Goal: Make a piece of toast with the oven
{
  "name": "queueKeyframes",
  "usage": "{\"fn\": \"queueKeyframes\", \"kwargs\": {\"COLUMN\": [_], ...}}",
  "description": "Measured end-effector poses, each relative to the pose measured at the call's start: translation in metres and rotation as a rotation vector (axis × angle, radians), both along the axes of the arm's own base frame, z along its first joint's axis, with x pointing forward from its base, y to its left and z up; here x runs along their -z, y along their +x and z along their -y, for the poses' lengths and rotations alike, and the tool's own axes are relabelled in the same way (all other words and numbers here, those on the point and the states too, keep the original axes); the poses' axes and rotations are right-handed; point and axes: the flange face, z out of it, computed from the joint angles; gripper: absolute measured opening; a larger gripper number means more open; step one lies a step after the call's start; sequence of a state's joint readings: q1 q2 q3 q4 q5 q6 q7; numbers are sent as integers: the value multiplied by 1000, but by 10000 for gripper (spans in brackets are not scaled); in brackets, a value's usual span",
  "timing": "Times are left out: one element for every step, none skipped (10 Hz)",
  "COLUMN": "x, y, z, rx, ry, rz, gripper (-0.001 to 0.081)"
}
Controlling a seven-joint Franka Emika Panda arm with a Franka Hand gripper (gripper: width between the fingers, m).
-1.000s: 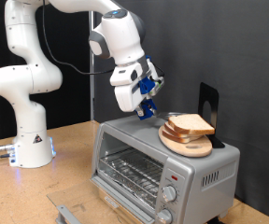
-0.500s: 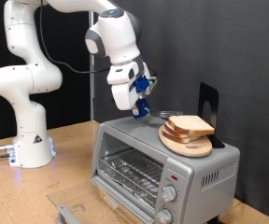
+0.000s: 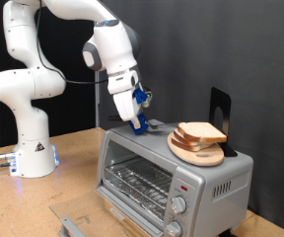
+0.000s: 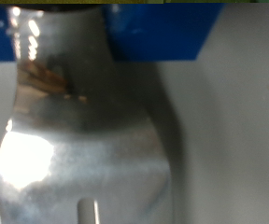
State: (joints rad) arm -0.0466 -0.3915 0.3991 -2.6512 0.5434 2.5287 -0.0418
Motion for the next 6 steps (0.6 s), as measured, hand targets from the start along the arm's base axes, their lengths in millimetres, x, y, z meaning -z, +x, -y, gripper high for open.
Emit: {"fn": "queueKeyframes", "kwargs": {"x": [1, 2, 2, 3, 5, 7], "y": [-1, -1, -1, -2, -3, -4], "z": [0, 0, 0, -1, -1, -1], "rx": [-1, 0, 1, 3, 6, 11], "ry": [-1, 0, 5, 11, 14, 19], "rz": [-2, -3, -4, -6, -13, -17], "gripper": [367, 367, 367, 367, 367, 478]}}
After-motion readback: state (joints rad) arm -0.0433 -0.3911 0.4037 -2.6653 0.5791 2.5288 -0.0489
